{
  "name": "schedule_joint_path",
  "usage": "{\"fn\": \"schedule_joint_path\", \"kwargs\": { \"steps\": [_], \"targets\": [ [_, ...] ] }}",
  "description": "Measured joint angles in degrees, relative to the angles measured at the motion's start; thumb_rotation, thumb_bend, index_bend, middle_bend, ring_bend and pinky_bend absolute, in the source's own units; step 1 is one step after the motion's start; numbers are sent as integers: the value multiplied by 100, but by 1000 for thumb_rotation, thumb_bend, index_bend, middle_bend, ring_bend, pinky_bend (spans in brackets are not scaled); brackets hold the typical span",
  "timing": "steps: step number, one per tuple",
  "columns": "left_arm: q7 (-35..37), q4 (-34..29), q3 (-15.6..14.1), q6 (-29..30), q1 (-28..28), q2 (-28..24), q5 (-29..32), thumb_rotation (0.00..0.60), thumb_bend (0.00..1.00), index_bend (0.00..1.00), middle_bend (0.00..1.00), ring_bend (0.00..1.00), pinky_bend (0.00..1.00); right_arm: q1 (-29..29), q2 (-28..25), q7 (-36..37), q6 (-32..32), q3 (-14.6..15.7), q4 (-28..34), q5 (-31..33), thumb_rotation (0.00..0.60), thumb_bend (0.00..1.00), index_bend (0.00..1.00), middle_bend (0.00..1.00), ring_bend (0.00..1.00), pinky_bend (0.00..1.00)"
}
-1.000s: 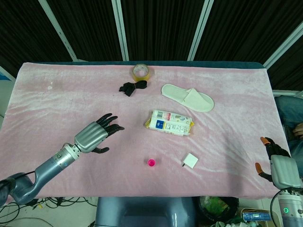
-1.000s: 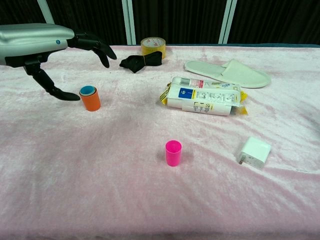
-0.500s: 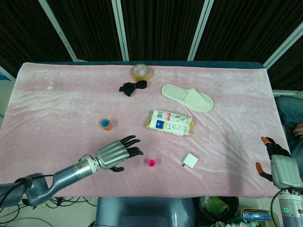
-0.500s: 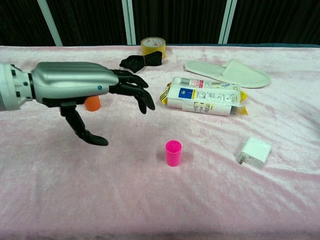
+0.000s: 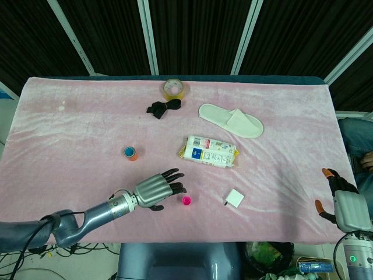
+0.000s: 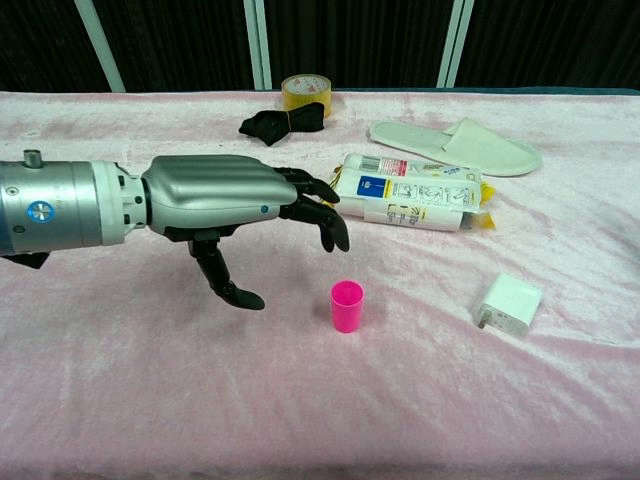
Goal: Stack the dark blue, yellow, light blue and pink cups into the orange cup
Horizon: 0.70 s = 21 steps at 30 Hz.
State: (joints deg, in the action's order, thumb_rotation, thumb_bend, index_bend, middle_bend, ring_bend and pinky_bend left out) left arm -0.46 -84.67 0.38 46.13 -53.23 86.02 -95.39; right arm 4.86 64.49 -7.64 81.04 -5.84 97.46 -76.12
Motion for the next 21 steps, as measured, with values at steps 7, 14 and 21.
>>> {"fn": "schedule_joint_path", "kwargs": {
  "steps": [7,14,21],
  "targets": [
    [119,445,67,-223,-208,395,114,600,220,296,321,0,0,5,-2,13,-11,-10,-3,19,600,297,134,100,173,238],
    [270,908,84,-380,-399,777,198,600,248,324,353,0,0,7,-7,22,-14,-11,-6,17,600,297,134,100,173,238],
    [399,1110,69,-324,-474,958,194,600,255,336,367,0,0,10,-8,28,-18,-11,-14,15,600,297,134,100,173,238]
  ]
}}
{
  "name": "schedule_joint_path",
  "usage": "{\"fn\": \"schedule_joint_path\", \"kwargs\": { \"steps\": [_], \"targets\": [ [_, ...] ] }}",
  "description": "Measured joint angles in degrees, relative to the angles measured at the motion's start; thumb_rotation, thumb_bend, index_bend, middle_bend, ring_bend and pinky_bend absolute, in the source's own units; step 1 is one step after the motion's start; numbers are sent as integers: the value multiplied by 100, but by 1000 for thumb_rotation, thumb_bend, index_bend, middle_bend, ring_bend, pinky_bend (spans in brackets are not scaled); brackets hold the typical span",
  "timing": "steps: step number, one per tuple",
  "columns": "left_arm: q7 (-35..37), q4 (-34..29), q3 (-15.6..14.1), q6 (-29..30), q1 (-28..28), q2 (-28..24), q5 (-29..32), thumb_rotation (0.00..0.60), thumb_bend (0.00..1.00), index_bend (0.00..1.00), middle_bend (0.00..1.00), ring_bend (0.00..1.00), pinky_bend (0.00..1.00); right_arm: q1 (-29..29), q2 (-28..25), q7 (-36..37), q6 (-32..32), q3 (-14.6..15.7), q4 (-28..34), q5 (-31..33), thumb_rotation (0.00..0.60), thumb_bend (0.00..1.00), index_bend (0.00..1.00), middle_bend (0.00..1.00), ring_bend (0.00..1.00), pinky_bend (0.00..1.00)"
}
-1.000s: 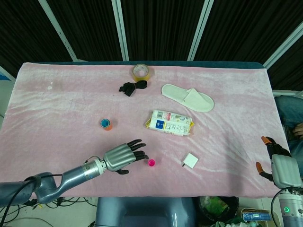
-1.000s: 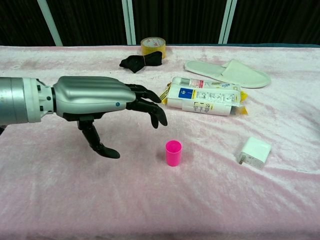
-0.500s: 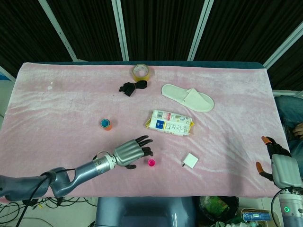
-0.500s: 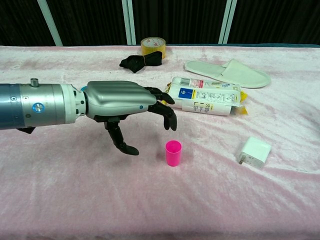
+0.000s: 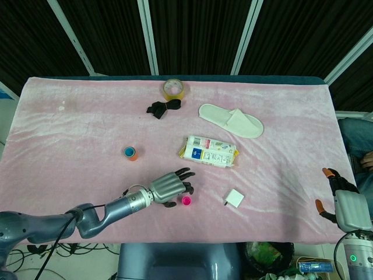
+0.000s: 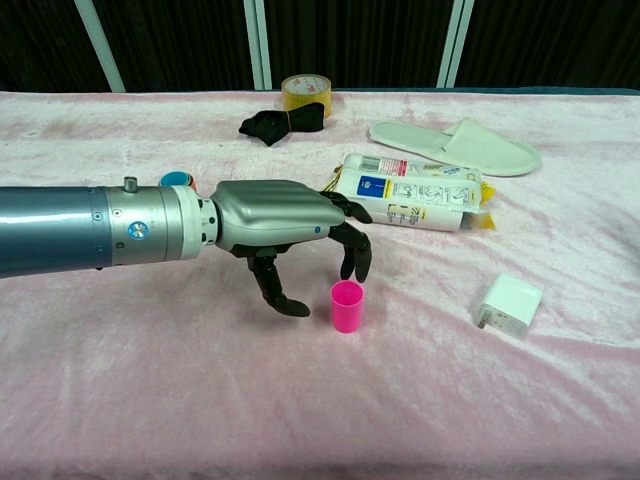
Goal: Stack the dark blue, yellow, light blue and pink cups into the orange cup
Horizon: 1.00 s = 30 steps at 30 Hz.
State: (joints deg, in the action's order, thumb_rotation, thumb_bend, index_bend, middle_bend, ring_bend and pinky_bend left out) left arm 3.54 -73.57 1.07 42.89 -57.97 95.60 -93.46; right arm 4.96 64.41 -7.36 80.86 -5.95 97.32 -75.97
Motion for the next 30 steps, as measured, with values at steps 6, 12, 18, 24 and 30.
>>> {"fn": "schedule_joint_path", "kwargs": {
  "steps": [6,12,18,24,30],
  "targets": [
    [74,65,-40,38,-42,80,-27,600,255,337,368,0,0,1,1,2,-2,2,-1,-4,600,297,134,100,173,238],
    [137,121,-77,96,-97,166,-71,600,256,356,392,0,0,1,-1,4,0,1,0,-2,600,297,135,99,173,239],
    [114,154,-105,104,-117,164,-43,600,276,376,428,0,0,3,-4,13,-9,4,4,-4,600,297,135,100,173,238],
    [85,147,-105,91,-148,188,-2,600,277,393,442,0,0,3,-2,1,-7,8,6,-7,600,298,137,99,173,238],
    [79,188,-112,50,-189,239,32,600,277,391,436,0,0,4,-5,9,-10,3,6,2,600,297,138,100,173,238]
  ]
}}
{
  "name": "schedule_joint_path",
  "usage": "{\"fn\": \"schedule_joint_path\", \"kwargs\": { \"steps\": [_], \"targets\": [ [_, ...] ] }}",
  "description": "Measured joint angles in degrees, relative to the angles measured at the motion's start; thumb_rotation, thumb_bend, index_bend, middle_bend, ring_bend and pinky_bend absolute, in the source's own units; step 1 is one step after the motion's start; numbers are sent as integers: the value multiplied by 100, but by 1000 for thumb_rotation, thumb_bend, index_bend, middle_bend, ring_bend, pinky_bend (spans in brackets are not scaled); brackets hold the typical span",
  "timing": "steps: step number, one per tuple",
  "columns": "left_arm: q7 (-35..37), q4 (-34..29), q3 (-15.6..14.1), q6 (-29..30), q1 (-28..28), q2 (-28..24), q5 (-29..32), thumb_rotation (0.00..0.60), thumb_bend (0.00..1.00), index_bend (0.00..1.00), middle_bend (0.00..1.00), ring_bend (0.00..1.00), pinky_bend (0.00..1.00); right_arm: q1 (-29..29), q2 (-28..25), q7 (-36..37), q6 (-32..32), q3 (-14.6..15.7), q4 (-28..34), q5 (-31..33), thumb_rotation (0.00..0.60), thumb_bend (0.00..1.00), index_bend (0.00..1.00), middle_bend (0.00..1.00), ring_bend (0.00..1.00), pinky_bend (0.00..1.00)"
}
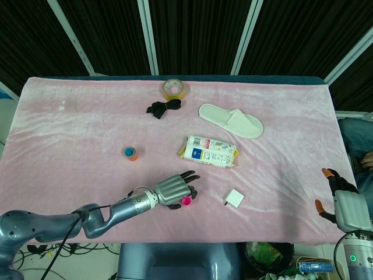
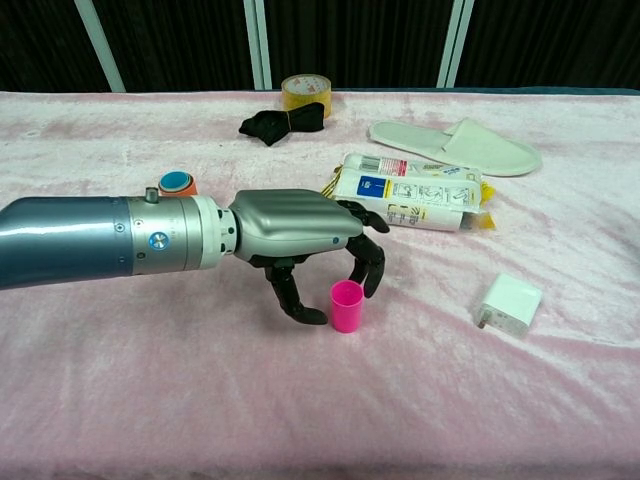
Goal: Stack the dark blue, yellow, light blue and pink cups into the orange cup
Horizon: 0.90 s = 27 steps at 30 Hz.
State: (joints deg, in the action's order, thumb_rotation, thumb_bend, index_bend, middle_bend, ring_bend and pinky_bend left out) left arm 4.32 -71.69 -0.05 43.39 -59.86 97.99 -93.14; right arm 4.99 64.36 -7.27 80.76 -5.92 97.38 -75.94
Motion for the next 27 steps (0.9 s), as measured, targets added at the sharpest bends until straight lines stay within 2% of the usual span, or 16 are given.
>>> {"fn": "schedule_joint_path", "kwargs": {
  "steps": [13,27],
  "targets": [
    [-34,40,-20,3,-35,61,40,600,306,448,502,0,0,-1,-9,32,-16,0,10,16,600,297,139,99,173,239],
    [7,-176,50,222,14,-162,94,600,355,486,533,9,0,-2,-10,17,-14,10,14,4,600,298,140,100,173,238]
  ]
}}
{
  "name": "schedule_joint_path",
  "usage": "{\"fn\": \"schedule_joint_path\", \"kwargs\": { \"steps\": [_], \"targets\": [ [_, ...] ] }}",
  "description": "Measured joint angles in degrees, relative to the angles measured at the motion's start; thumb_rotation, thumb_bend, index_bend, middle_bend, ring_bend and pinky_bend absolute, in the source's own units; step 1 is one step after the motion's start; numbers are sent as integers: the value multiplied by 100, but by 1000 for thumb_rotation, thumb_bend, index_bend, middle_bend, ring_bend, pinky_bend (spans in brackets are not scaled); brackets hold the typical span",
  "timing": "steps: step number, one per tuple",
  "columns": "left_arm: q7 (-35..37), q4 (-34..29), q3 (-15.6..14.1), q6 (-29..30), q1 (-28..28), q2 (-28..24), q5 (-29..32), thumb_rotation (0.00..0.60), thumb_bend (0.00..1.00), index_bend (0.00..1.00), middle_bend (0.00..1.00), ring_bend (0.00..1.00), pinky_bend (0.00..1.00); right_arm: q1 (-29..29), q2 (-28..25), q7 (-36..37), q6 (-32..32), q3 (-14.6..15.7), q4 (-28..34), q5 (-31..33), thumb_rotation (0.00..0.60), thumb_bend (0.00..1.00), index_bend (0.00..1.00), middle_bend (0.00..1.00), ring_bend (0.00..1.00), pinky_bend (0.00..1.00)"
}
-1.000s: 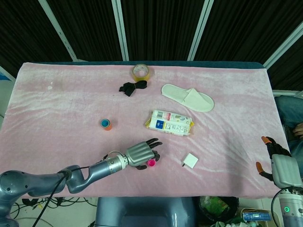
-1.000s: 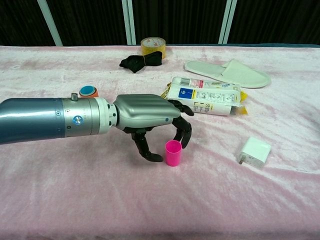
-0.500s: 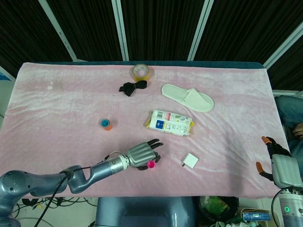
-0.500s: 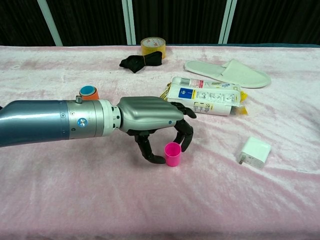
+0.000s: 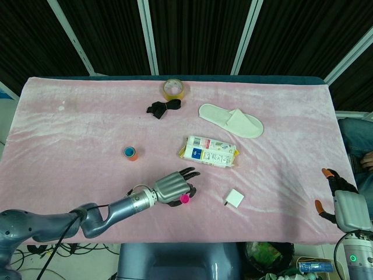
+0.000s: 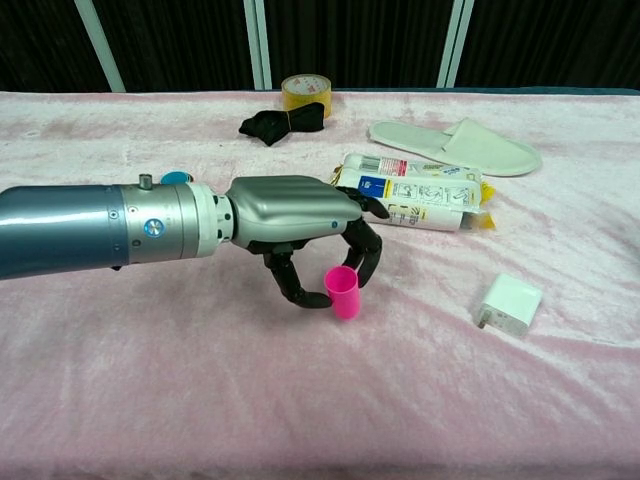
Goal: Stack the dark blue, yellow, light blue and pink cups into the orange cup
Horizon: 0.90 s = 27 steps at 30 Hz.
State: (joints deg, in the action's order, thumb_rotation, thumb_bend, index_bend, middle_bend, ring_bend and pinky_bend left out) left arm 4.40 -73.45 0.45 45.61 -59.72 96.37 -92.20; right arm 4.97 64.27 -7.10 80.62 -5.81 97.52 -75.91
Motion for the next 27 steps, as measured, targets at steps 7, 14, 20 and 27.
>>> {"fn": "schedule_joint_path", "kwargs": {
  "steps": [7,14,20,27],
  "targets": [
    [-54,-218,54,232,105,-410,21,600,355,490,535,12,0,-1,-1,-1,-2,3,5,1,600,298,143,99,173,239],
    [-137,-524,134,585,421,-1288,241,600,355,489,535,12,0,-3,12,-47,14,11,10,-15,600,298,143,100,173,238],
    [42,-611,135,854,788,-1967,431,600,354,488,534,12,0,-17,22,-87,50,24,19,-38,600,297,143,99,173,239],
    [343,-320,52,926,1058,-2159,547,600,355,488,533,12,0,-19,20,-90,44,29,22,-38,600,298,144,99,173,238]
  ]
}}
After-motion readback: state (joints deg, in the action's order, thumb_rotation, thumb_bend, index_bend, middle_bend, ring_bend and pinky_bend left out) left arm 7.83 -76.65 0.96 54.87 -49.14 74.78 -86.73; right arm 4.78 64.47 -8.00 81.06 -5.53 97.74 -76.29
